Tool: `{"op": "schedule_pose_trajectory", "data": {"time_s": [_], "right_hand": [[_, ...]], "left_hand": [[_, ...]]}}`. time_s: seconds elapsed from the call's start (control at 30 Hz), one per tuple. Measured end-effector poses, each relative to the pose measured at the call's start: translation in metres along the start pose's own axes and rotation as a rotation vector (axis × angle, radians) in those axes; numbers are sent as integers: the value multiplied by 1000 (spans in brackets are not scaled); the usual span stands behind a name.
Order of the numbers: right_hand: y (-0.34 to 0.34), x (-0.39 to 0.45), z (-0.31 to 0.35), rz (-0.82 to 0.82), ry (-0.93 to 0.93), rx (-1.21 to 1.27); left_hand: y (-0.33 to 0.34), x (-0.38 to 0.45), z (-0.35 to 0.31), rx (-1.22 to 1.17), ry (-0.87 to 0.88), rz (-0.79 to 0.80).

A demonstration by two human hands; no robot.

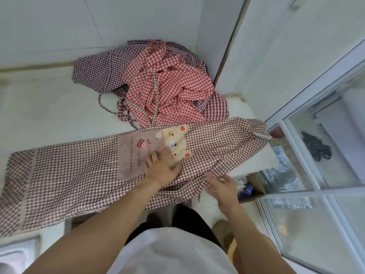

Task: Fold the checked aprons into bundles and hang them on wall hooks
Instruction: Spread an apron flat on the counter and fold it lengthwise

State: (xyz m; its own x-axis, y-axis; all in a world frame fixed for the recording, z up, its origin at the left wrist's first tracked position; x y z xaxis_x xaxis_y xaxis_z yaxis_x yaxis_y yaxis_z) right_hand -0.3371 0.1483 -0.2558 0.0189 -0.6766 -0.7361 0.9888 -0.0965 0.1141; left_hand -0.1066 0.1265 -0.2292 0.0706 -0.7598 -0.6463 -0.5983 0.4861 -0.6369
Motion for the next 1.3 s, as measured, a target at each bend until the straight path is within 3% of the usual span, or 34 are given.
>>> {"op": "schedule_pose_trajectory", "data": {"time_s": [0.07, 0.13, 0.27, 0.37, 0.53, 0.6, 0.7, 0.77, 0.9, 1.0, 1.17, 1.3], "right_hand": [[8, -2, -1, 5, 29, -103], [21, -8, 0, 48, 74, -72], [35, -18, -2, 83, 62, -31], [33, -22, -8, 160, 99, 37], [19, -28, -11, 287, 109, 40], [7, -25, -9, 268, 96, 30], [-8, -21, -4, 287, 96, 75], [-13, -21, 1, 393, 98, 100], [-8, -25, 0, 623, 155, 167], [3, -28, -8, 589, 186, 114], [17, -42, -13, 594, 205, 134], [4, -38, -7, 537, 168, 415]], "left_hand": [[-9, -18, -10, -10, 161, -268], [-5, -36, -20, -19, 328, -394], [22, -53, -23, 122, 352, -66], [34, -54, -15, 273, 313, -29], [49, -49, -7, 292, 182, 195], [48, -51, -11, 314, 180, 172], [40, -56, -20, 302, 204, -32], [35, -60, -24, 201, 187, -23], [24, -68, -32, -26, 186, 200], [19, -74, -37, -141, 185, 325], [24, -75, -34, -702, 50, 542], [30, -72, -28, -728, -7, 606]]}}
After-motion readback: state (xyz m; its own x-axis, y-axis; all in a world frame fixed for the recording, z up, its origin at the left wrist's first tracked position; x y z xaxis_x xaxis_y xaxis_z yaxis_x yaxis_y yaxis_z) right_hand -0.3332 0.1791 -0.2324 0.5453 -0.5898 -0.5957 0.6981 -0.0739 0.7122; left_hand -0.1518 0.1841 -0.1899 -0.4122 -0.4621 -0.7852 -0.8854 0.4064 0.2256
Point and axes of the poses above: each hand's wrist, its own x-axis towards the middle knuckle, its own y-axis out of the palm, z = x × y, the point moved 4 cm from there along x, towards the middle knuckle, and after that the axes turned 10 degrees about z, right-handed, at the moved point
